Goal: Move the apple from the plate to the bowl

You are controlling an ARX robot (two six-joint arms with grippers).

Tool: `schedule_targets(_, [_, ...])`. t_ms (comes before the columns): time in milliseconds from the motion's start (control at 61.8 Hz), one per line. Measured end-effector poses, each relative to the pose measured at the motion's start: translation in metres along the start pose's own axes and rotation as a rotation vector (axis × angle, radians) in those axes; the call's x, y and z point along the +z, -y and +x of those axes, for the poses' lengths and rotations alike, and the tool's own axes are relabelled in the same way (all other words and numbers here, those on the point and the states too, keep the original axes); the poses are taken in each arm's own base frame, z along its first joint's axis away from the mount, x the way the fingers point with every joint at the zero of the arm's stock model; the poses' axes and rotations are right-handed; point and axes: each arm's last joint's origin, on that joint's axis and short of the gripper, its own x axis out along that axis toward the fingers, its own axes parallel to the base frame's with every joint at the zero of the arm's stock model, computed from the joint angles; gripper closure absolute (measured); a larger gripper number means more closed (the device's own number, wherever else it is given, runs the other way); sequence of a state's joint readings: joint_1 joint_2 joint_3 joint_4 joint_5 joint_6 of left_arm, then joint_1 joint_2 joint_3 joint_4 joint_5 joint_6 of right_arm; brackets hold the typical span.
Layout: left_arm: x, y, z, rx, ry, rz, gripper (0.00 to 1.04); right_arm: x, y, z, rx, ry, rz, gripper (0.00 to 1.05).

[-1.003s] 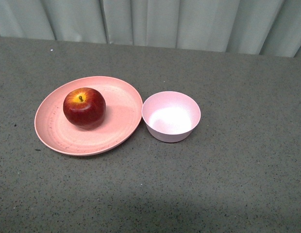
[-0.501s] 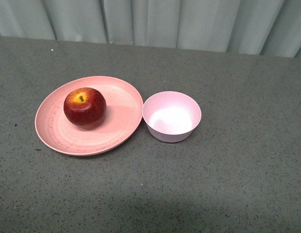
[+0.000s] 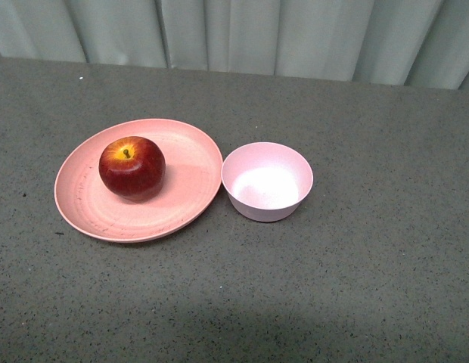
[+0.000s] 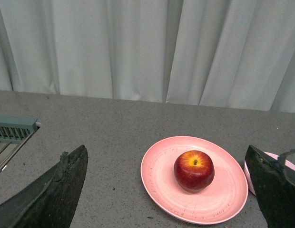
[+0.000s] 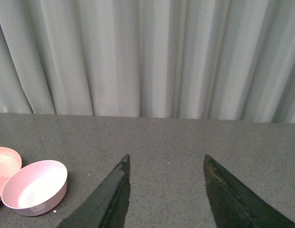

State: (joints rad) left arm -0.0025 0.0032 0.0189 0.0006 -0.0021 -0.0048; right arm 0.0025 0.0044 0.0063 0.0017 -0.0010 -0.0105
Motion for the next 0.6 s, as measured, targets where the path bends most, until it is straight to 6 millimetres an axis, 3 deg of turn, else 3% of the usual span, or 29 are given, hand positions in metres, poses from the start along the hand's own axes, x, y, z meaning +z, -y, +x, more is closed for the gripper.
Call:
schedule_targets(226, [0.0, 0.0, 0.0, 0.0, 0.0, 0.0, 0.07, 0.0, 0.0, 0.0, 0.0, 0.0, 0.0, 0.08])
schedule_targets(517, [0.0, 0.0, 0.0, 0.0, 0.0, 0.0, 0.07, 0.0, 0.0, 0.0, 0.0, 0.0, 0.001, 0.09])
schedule_targets(598, [-0.0032, -0.0003, 0.0041, 0.181, -0.093, -0.01, 0.07, 0.0, 0.0, 0.0, 0.0, 0.0, 0.001, 0.09])
